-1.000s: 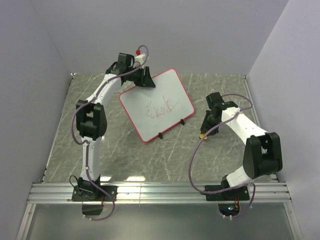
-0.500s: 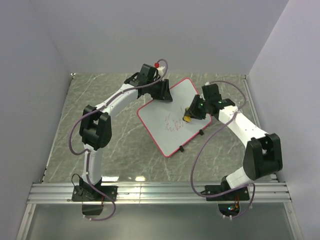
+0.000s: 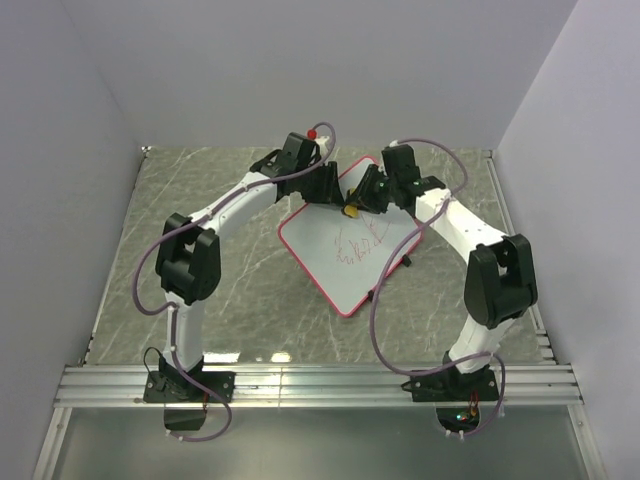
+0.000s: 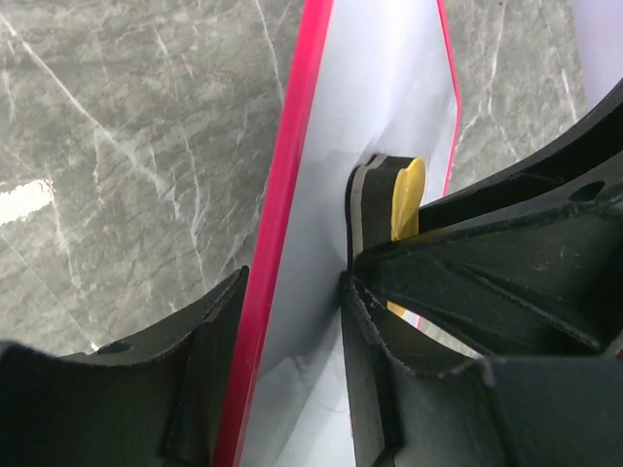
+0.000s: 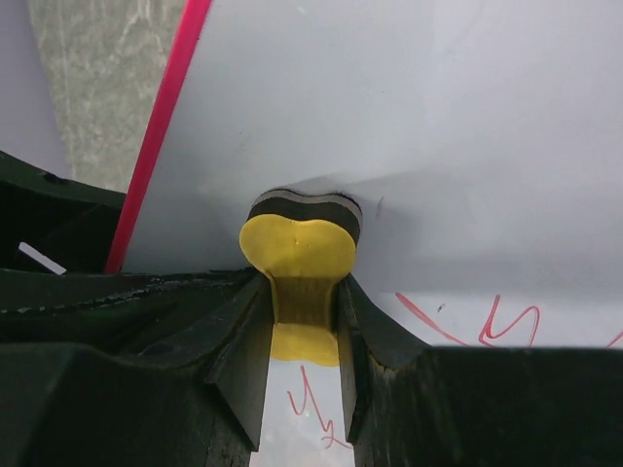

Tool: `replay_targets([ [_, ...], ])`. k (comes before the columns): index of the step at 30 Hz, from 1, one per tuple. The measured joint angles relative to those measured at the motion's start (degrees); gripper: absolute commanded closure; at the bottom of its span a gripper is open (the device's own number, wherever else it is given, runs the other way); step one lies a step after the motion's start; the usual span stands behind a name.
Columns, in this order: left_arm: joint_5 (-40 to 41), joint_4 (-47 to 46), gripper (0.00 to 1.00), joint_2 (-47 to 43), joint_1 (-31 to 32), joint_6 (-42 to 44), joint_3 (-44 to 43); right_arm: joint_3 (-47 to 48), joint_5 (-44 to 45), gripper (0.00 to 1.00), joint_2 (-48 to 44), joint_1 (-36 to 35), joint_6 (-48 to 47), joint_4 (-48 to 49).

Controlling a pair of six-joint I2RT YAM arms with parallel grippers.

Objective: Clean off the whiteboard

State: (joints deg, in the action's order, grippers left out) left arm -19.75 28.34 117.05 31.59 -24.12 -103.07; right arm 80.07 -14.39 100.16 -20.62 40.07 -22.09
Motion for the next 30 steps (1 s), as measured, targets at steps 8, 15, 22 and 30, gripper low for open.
replay_targets([
  [8,1.6,0.5,1.00,-1.7,1.0,0.4,1.6,-15.5,2.7,1.00,-8.2,0.7,1.4,9.0],
  [15,2.1,1.1,1.00,-1.8,1.1,0.8,1.5,-26.0,2.2,1.00,-11.6,4.7,2.3,14.2],
  [22,3.2,3.5,1.00,-1.8,1.9,0.9,0.3,-30.4,1.3,1.00,-12.2,8.0,3.6,15.9],
  [30,3.8,5.6,1.00,-2.1,2.5,0.9,-0.2,-32.0,1.4,1.00,-13.4,8.3,5.0,16.7],
])
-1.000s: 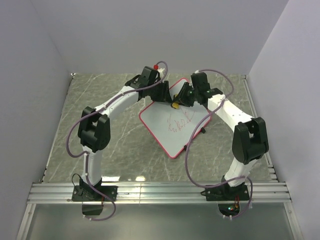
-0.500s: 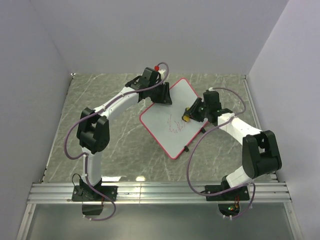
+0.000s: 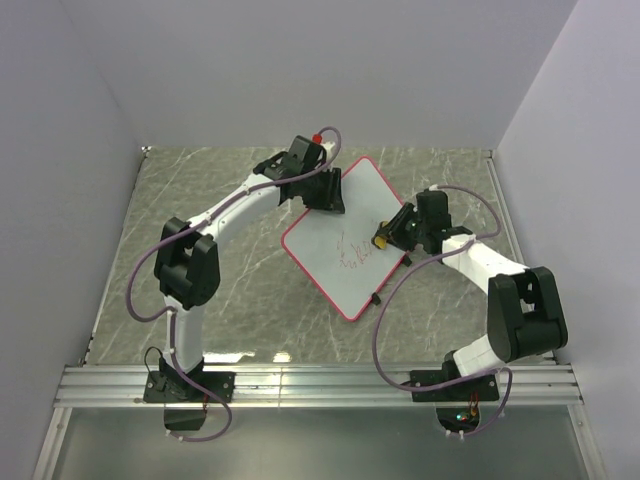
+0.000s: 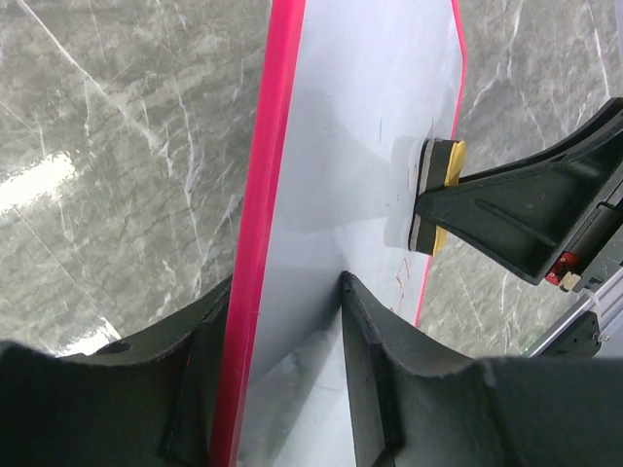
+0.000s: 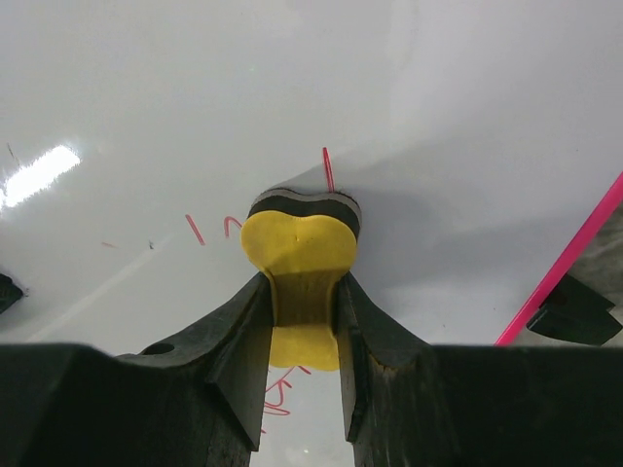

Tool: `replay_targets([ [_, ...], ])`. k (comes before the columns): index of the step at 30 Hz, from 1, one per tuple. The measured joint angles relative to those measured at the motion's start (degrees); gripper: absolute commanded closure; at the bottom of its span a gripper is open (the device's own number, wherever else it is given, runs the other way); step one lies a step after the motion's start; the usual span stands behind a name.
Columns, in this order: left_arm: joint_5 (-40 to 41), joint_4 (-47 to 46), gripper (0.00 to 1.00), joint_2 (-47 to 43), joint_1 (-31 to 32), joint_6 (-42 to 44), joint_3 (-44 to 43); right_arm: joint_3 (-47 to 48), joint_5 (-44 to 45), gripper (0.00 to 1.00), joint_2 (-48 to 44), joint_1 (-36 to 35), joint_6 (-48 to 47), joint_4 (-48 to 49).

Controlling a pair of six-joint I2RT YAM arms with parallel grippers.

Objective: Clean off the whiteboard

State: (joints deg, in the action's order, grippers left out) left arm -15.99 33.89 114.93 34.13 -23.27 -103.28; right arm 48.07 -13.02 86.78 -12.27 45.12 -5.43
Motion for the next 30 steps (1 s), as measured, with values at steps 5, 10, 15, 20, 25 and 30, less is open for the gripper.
replay_targets([
  [5,0.7,0.7,1.00,-0.3,0.4,0.0,0.0,0.8,-1.4,1.00,-0.3,0.3,0.0,-0.3],
  [10,1.4,1.5,1.00,-0.6,0.9,-0.1,0.0,4.2,-2.2,1.00,0.6,0.2,-1.1,-4.8],
  [15,2.2,2.8,1.00,-0.6,1.5,-0.3,-0.6,10.6,-2.2,1.00,3.4,-0.5,-1.7,-11.0],
  [20,3.1,4.2,1.00,-0.6,1.8,-1.4,-0.7,14.6,-2.8,1.00,6.1,-0.6,-2.4,-14.2],
  [25,3.6,4.8,1.00,-0.9,2.0,-1.8,-0.7,15.2,-3.7,1.00,6.5,-0.5,-2.5,-14.4],
  [30,4.1,5.1,1.00,-1.6,2.6,-2.0,0.0,18.6,-6.7,1.00,8.0,-0.5,-1.4,-13.3],
])
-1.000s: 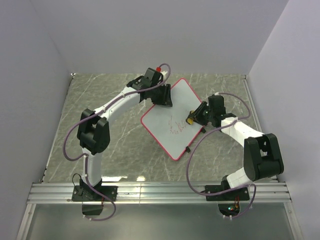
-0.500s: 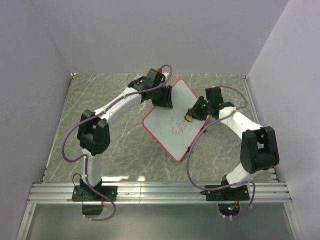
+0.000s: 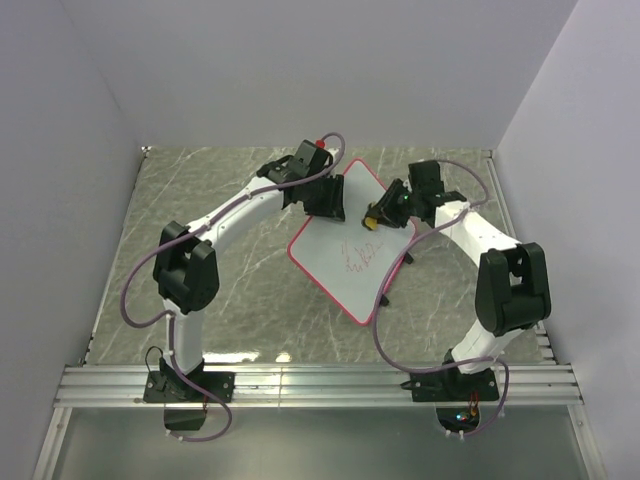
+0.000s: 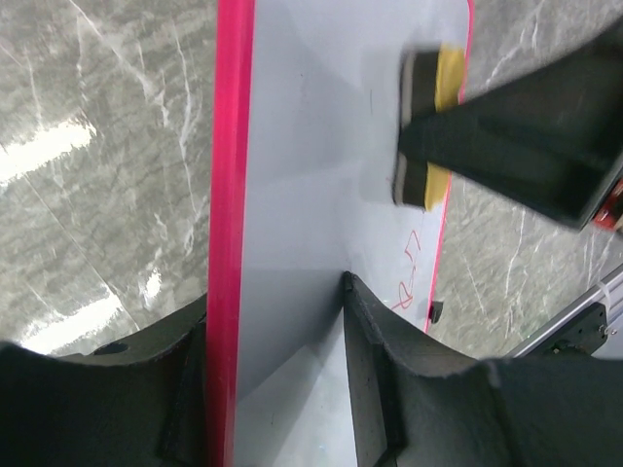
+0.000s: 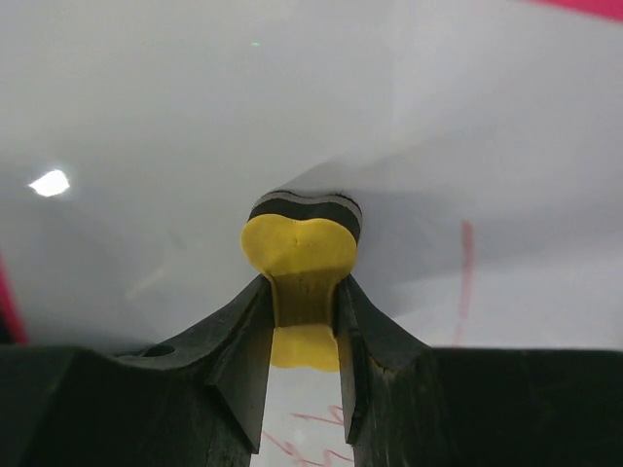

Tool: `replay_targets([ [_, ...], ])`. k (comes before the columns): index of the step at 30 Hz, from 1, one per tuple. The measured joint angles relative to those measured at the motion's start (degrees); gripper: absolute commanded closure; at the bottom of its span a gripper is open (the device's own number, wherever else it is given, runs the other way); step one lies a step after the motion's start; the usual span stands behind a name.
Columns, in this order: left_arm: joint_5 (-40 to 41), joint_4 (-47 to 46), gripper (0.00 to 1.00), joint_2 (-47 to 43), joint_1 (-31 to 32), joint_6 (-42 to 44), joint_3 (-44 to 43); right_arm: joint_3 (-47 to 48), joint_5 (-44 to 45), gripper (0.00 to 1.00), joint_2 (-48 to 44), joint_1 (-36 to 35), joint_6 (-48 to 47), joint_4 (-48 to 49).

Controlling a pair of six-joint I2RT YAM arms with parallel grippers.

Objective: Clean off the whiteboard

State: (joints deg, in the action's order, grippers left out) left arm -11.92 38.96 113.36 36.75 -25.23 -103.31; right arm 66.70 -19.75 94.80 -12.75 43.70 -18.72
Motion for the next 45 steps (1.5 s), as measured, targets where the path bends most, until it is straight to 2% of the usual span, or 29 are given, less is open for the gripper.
replay_targets([
  [9,0.8,0.8,1.00,-1.5,0.9,-0.9,1.8,3.8,-2.3,1.00,2.2,-0.3,1.1,2.7],
  [13,1.0,0.8,1.00,-2.0,1.0,-1.4,2.7,0.6,-2.2,1.00,1.6,0.6,2.4,5.7],
  [21,1.3,0.9,1.00,-2.3,1.3,-1.4,2.8,-10.1,-0.2,1.00,0.0,8.3,4.8,8.7],
  [24,1.4,1.1,1.00,-2.4,1.6,-1.2,2.8,-12.4,0.2,1.00,-1.1,8.9,5.2,10.1],
  [31,1.6,1.4,1.00,-2.5,1.7,-1.0,2.8,-13.7,1.7,1.00,-2.5,7.8,5.5,11.9],
  [37,1.6,1.6,1.00,-2.5,1.7,-0.9,2.7,-13.4,5.1,1.00,-5.7,3.3,5.5,8.1],
  [45,1.2,1.3,1.00,-2.5,1.7,0.4,2.7,-19.5,2.2,1.00,-12.5,-0.5,6.1,5.6],
])
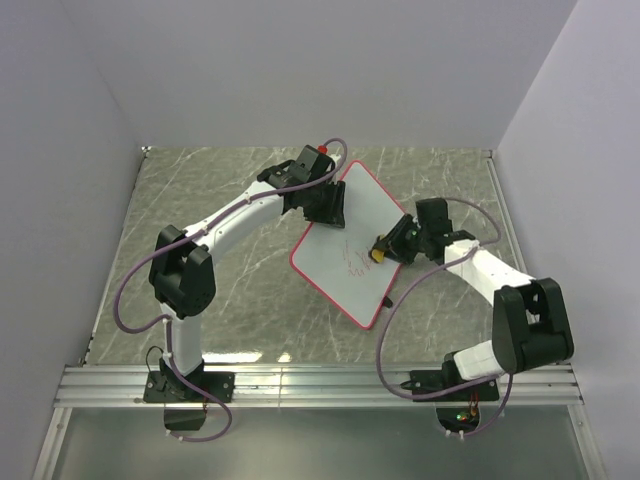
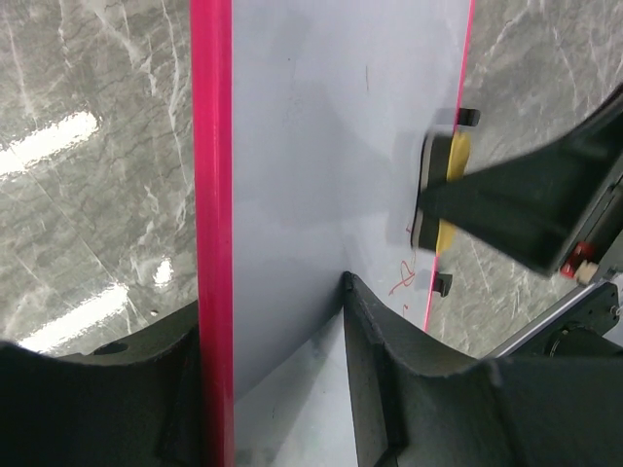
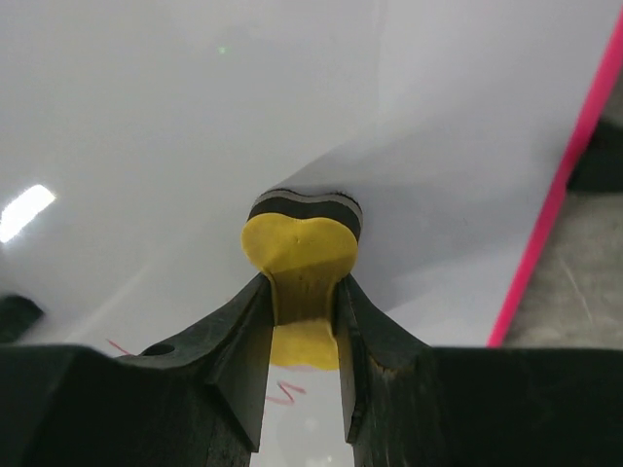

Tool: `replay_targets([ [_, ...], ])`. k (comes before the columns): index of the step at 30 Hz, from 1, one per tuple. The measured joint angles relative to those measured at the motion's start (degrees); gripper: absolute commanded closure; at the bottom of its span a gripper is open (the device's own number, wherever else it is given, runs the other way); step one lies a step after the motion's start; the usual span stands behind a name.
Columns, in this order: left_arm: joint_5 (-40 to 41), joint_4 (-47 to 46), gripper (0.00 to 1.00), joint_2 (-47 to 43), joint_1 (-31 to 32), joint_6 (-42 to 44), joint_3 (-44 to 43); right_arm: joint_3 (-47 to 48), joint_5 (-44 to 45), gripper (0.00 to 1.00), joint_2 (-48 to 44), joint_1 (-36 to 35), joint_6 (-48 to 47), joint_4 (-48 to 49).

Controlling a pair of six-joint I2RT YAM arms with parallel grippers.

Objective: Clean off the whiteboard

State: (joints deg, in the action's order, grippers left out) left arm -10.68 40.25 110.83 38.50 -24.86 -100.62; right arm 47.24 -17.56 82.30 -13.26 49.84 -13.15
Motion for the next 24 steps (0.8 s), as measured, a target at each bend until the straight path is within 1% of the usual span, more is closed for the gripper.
replay_targets([
  [6,0.0,0.0,1.00,0.0,0.0,0.3,0.0,-6.0,-2.8,1.00,-4.3,-1.3,0.2,0.0],
  [13,-0.1,0.0,1.00,0.0,0.0,0.7,-0.1,-7.0,-3.0,1.00,-7.1,-5.2,-0.4,-1.6],
  [15,-0.2,0.0,1.00,0.0,0.0,0.7,-0.1,-6.2,-2.8,1.00,-6.7,-5.2,-0.9,-2.7],
  [18,-0.1,-0.1,1.00,0.0,0.0,0.8,-0.1,-2.4,-3.1,1.00,-3.9,-4.6,-2.6,-6.8],
  [21,0.0,-0.1,1.00,0.0,0.1,0.7,-0.1,1.4,-5.1,1.00,-0.3,-1.6,-4.1,-10.1],
  [24,0.2,-0.2,1.00,-0.1,0.2,0.6,-0.1,5.9,-5.6,1.00,4.9,3.5,-5.5,-10.9],
])
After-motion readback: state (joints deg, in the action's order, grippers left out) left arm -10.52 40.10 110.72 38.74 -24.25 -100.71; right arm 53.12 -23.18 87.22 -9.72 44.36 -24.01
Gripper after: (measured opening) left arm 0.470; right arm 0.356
